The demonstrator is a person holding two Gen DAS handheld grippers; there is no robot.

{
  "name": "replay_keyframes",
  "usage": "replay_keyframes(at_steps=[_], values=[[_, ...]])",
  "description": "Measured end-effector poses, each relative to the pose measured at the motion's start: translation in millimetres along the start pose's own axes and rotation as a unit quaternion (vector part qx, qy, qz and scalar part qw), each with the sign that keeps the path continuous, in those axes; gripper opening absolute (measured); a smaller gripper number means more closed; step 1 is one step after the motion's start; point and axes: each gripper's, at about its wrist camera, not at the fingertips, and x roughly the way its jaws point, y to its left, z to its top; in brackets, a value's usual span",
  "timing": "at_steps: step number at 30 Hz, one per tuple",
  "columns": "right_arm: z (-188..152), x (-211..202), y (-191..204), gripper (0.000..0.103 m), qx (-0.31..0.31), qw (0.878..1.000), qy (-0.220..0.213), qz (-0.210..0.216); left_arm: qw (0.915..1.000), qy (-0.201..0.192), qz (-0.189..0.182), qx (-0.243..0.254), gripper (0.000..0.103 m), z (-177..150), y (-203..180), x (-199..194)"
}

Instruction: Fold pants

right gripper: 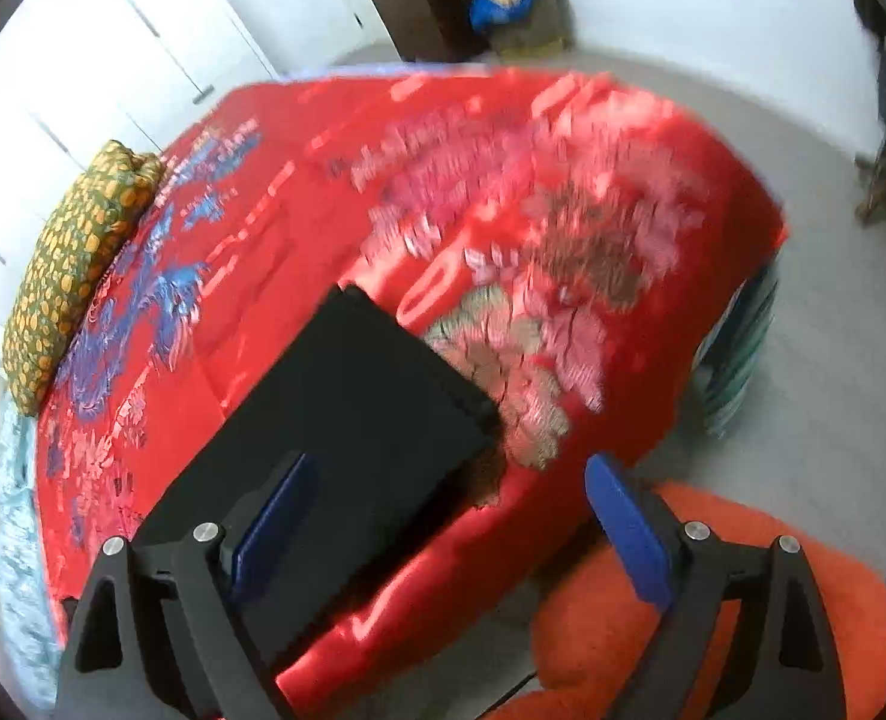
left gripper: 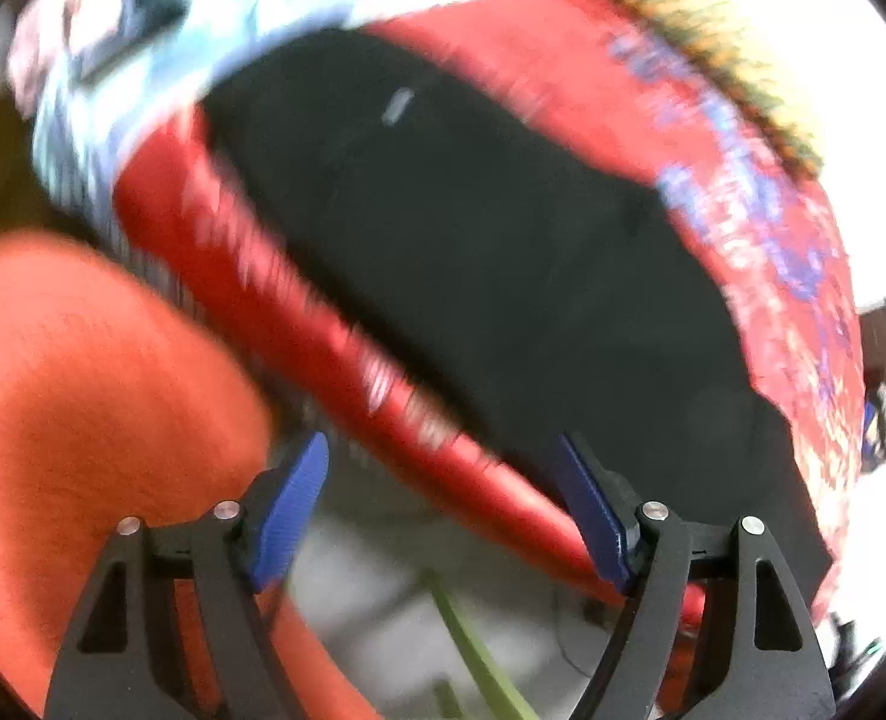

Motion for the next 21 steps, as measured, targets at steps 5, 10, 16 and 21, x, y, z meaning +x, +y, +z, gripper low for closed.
replay_keyframes(at_steps=[5,10,16,21], values=[[-21.8,-6.4,69.9,0.098,-0.163,0.986,-0.025,0.028,0.9908,-0.087,0.017,0.102,0.09,58.0,-36.7,14.5],[-55.6,19.7,128.3,0.098,-0.274,0.958,-0.012,0.08,0.9895,-0.06,0.095,0.09,0.086,125.1,-24.9,95.4],[-72.3,76.3,134.0,0.103,-0.314,0.947,0.051,0.049,0.9862,-0.073,0.14,0.051,0.098,135.6,9.5,124.7],[-77.0,73.6,129.0,0.103,-0.324,0.944,0.033,0.055,0.9823,-0.081,0.159,0.057,0.1,131.0,8.1,127.1]])
